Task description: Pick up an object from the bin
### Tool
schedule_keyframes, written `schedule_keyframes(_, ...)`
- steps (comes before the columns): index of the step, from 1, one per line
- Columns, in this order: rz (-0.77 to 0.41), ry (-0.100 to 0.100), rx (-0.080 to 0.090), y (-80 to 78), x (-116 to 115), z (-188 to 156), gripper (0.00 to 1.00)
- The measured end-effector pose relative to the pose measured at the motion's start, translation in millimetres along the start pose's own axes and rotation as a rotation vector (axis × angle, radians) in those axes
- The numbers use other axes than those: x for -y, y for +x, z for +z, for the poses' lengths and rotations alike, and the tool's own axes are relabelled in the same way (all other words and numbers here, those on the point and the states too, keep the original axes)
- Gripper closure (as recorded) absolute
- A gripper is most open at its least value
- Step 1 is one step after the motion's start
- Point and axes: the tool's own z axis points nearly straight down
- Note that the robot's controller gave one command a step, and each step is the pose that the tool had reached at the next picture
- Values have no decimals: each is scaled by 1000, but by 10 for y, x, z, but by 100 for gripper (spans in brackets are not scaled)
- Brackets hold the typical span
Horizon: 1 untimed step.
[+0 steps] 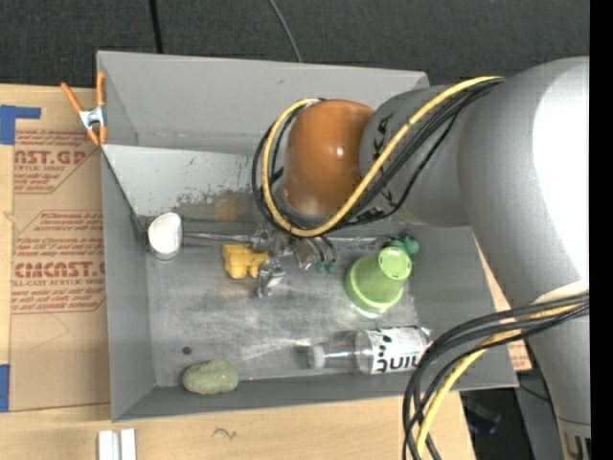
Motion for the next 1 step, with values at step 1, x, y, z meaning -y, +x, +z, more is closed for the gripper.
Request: schedule_keyframes(1,8,5,-6,-8,-24,-395,100)
